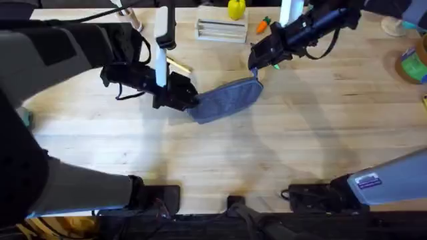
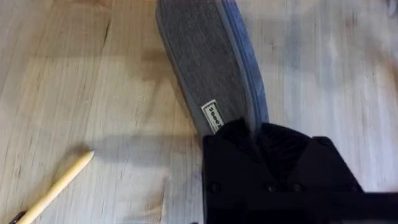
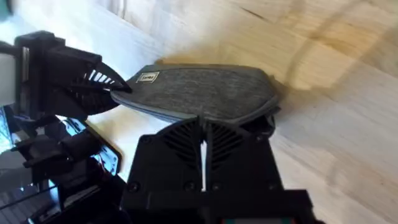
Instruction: Unzip the bag, pick up the pens from the table one at a time and place them inside, then zip the bag closed.
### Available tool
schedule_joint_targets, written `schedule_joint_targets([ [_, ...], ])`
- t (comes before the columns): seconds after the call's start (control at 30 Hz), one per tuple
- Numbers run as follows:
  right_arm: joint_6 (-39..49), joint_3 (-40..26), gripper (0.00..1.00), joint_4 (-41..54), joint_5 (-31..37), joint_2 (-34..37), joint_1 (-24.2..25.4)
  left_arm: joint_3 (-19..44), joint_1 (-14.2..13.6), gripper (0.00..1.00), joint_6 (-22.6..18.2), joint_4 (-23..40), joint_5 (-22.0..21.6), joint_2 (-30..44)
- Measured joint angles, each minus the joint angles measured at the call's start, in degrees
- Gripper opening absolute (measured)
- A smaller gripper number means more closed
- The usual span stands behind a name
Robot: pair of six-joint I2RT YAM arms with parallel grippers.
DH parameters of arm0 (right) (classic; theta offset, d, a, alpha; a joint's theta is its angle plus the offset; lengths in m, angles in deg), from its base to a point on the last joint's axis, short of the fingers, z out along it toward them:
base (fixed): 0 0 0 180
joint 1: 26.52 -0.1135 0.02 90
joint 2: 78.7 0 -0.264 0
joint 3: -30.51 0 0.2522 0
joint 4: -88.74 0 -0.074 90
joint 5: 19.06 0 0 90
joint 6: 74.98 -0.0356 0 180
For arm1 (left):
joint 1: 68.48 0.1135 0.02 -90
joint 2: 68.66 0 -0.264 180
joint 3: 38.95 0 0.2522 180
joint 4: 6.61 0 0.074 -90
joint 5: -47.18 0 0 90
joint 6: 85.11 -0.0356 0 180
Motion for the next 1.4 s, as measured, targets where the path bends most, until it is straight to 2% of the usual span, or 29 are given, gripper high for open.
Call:
schedule_joint_targets([
  [0.27, -2.86, 0.00, 0.033, -2.57, 0.18, 0.02, -5.30, 0.00, 0.00, 0.042, -0.02, -0.02, -0.02, 0.00],
  [0.7, -17.16, 0.00, 0.033, -16.12, 3.66, 1.20, -19.62, 0.00, 0.50, 0.041, 0.00, 0.02, -0.66, 0.00],
  [0.93, -20.17, 0.00, 0.033, -19.54, 4.62, 4.29, -27.39, -0.01, 0.49, 0.041, 0.02, 0.15, -0.99, -0.02],
  [1.23, -20.81, -0.31, 0.033, -19.52, 6.49, 4.28, -28.83, -0.02, 0.81, 0.042, 0.02, 0.39, -1.60, 0.09],
  [1.3, -20.86, -0.33, 0.105, -19.51, 6.46, 4.30, -28.83, -0.02, 0.81, 0.042, 0.02, 0.40, -1.59, 0.09],
  [1.4, -20.71, -0.33, 0.309, -19.17, 7.15, 4.30, -28.33, -0.02, 0.83, 0.042, -0.05, 0.45, -1.50, 0.09],
])
